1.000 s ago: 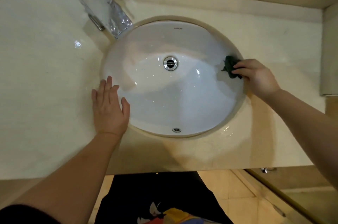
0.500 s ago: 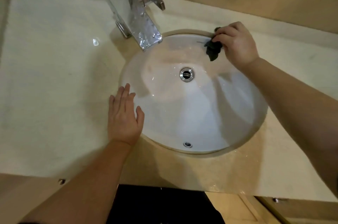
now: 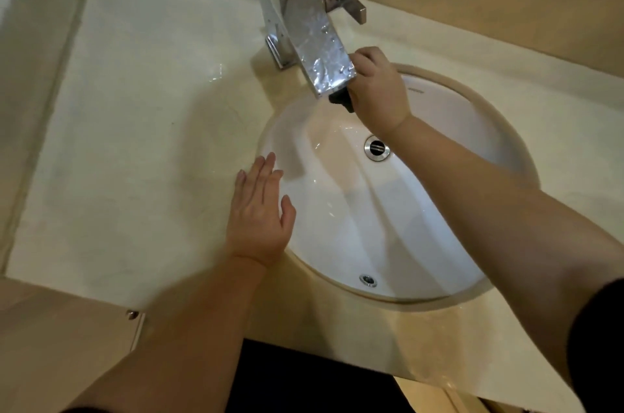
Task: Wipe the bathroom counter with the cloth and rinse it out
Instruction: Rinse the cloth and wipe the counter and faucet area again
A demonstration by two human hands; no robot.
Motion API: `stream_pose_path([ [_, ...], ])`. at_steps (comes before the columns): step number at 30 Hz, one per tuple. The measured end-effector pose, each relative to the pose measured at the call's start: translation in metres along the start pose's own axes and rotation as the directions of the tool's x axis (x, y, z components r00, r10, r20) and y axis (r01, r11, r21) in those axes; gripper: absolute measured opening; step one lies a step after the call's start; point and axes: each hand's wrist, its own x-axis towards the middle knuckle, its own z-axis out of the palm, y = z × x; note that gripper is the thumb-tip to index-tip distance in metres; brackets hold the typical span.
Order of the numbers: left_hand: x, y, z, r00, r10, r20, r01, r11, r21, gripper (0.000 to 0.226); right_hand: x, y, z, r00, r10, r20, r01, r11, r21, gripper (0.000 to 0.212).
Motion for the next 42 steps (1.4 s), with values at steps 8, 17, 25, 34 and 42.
stream_pose_path([
  [8,-0.001,0.0,0.0,1.0,-0.008,0.003,0.008,1.0,0.003,0.039,-0.001,-0.072,0.013,0.985,0.014,0.173,-0.056,0.969,0.24,0.015],
  [17,-0.001,-0.002,-0.001,1.0,0.014,0.014,-0.014,1.0,0.02,0.039,-0.079,0.042,-0.089,0.85,0.245,0.466,-0.138,0.958,-0.253,0.043],
  [25,-0.001,-0.005,0.004,0.999,0.036,0.013,-0.035,0.999,-0.016,0.04,-0.213,0.053,-0.187,0.563,0.678,0.472,-0.48,0.733,-0.482,0.03],
  [34,-0.002,-0.007,0.003,0.998,0.039,0.049,-0.031,0.988,-0.149,0.039,-0.306,-0.093,-0.189,0.259,0.961,0.093,-0.939,0.273,-0.208,0.041],
  [42,-0.02,-0.021,-0.032,0.959,0.183,0.218,-0.095,0.928,-0.361,0.035,-0.266,-0.25,-0.136,0.214,0.959,0.184,-0.951,0.248,-0.183,0.057],
])
